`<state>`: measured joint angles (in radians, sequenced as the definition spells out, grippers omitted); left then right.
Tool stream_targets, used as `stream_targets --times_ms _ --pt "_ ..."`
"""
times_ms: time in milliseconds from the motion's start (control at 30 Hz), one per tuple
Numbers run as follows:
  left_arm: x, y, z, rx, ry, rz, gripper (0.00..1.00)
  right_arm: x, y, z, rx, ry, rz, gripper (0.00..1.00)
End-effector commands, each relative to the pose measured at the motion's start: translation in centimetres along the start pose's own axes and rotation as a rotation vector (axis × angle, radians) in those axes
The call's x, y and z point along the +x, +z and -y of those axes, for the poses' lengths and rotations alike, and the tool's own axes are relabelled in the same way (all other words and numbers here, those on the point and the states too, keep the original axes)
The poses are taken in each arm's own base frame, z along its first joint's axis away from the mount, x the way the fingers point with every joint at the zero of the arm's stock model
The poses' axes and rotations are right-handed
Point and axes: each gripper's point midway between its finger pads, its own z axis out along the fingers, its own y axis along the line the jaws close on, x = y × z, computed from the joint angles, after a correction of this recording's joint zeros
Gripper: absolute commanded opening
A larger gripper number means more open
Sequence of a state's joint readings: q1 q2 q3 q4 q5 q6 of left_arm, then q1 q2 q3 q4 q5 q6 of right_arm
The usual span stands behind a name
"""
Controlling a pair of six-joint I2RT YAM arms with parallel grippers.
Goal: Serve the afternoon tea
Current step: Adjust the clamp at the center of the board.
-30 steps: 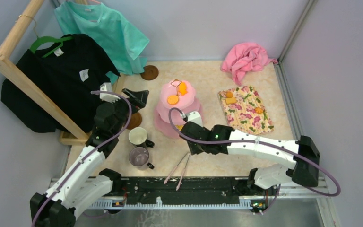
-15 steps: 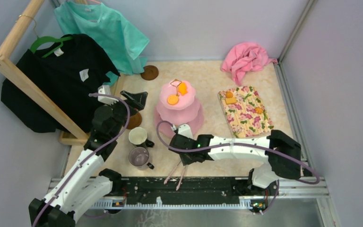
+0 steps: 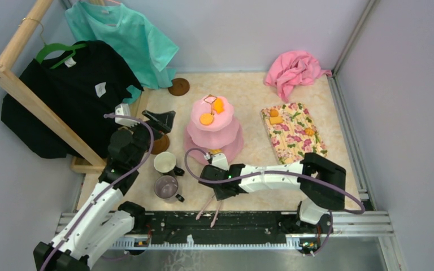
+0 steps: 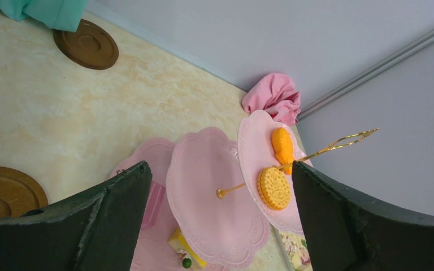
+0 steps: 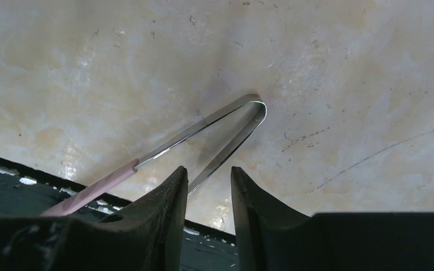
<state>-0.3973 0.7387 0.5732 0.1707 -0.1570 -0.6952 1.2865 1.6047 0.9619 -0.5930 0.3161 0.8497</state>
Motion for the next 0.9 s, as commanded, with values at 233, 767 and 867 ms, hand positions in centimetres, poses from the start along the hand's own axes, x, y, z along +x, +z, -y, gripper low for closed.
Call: stream_targets --times_ms 233,767,867 --pt "-0.5 -0.8 0.1 0.013 0.025 0.019 0.99 0.0 1.7 0.7 0.032 0.075 0.019 0.22" --pt "-1.0 -1.1 0.5 0.015 0.027 0.019 0.98 -0.3 -0.3 4.4 0.122 0.117 0.098 0.00" --pt "-1.2 -1.2 0.8 0.017 0.031 0.017 0.98 -1.1 -1.5 5.7 0.143 0.127 0.138 0.00"
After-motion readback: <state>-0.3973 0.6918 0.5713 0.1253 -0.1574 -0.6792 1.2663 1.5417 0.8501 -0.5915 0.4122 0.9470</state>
